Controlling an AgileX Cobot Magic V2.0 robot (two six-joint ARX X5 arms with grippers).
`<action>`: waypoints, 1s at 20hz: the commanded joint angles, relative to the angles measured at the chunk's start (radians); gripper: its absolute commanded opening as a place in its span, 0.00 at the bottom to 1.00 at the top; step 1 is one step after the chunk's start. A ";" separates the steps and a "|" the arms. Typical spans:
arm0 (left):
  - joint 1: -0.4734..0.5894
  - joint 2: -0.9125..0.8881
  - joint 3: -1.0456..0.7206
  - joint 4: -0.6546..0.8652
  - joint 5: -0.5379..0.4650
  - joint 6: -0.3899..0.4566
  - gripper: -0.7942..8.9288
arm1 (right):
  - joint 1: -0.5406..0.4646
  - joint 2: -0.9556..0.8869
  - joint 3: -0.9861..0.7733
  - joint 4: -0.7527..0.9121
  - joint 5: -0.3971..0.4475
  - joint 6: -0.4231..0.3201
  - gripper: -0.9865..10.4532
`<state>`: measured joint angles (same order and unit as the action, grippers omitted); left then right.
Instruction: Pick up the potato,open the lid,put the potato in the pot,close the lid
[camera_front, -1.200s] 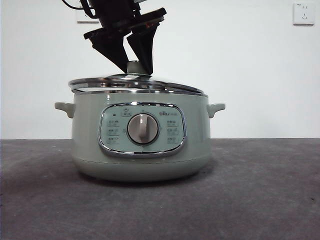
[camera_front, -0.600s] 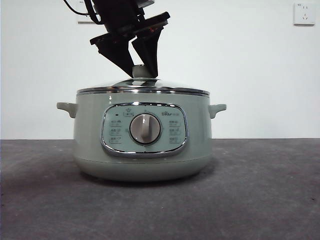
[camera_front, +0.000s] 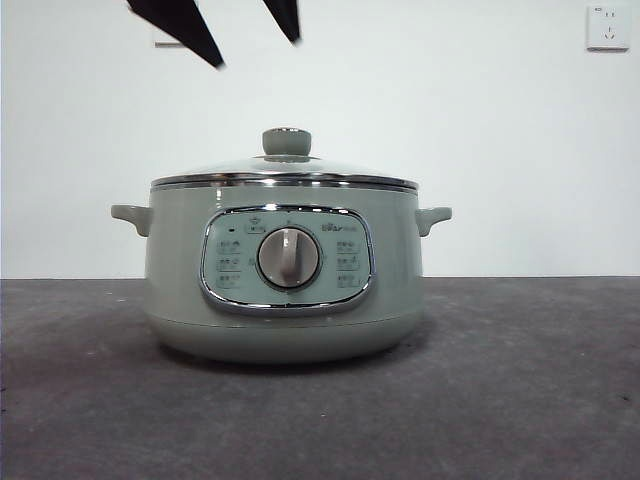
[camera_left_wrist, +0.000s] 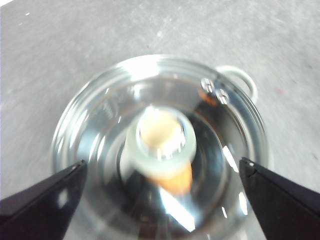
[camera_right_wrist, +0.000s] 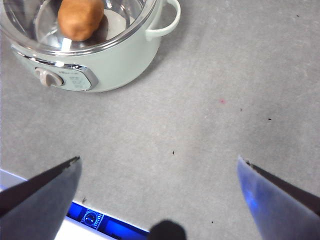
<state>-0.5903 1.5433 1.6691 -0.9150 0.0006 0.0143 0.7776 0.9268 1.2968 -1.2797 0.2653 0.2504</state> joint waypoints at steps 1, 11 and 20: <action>-0.003 -0.051 -0.005 -0.070 0.000 -0.011 0.73 | 0.001 -0.002 -0.008 0.003 0.004 0.001 0.75; -0.003 -0.158 -0.005 -0.347 0.000 0.023 0.07 | 0.002 0.000 -0.008 0.022 0.000 -0.022 0.08; -0.002 -0.159 -0.005 -0.320 0.000 0.019 0.08 | 0.002 0.000 -0.008 0.023 0.004 -0.015 0.09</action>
<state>-0.5903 1.3834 1.6691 -1.2400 0.0006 0.0261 0.7776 0.9272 1.2968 -1.2629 0.2657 0.2356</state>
